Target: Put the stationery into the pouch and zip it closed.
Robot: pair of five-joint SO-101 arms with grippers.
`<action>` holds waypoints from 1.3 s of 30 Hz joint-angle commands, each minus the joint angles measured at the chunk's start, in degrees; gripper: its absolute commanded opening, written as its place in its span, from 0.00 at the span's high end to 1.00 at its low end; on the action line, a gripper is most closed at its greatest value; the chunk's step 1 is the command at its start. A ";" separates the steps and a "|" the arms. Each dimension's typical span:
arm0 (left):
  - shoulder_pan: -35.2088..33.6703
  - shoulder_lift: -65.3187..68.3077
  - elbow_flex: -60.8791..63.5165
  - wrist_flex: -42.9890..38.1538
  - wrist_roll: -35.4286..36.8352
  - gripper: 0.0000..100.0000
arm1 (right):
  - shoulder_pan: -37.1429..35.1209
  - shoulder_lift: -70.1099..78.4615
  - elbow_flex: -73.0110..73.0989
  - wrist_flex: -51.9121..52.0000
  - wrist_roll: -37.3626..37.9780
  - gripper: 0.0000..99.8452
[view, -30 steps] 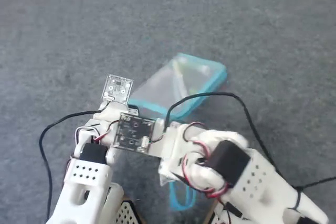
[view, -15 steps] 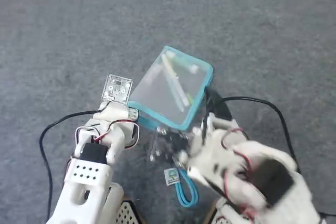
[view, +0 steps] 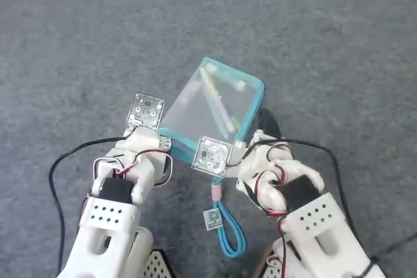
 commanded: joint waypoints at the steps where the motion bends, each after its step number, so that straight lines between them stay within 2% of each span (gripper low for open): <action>1: 0.35 -1.23 -3.21 0.62 -0.44 0.99 | 0.57 -1.01 2.73 -6.29 0.62 0.56; 8: 0.35 -1.23 -3.30 0.62 -0.44 0.99 | -0.84 -0.75 3.52 -7.69 -0.35 0.56; 12: 0.35 -1.23 -3.21 0.62 -0.44 0.99 | -2.95 4.97 2.99 -9.10 -2.64 0.66; 14: 0.35 -1.23 -3.12 0.62 -0.44 0.99 | -1.45 9.98 0.62 -9.36 -3.16 0.70; 19: 0.26 -1.23 -3.12 0.62 -0.44 0.99 | 0.66 17.54 -4.31 -9.01 -4.13 0.65; 26: 0.35 -1.23 -3.12 0.62 -0.44 0.99 | 0.66 18.86 -5.71 -13.49 -4.22 0.65; 34: 0.35 -1.23 -3.12 0.62 -0.44 0.99 | -3.82 22.64 -10.90 -13.67 -4.22 0.65; 39: 0.35 -1.23 -3.12 0.62 -0.44 0.99 | -4.26 27.65 -15.03 -13.67 -4.22 0.76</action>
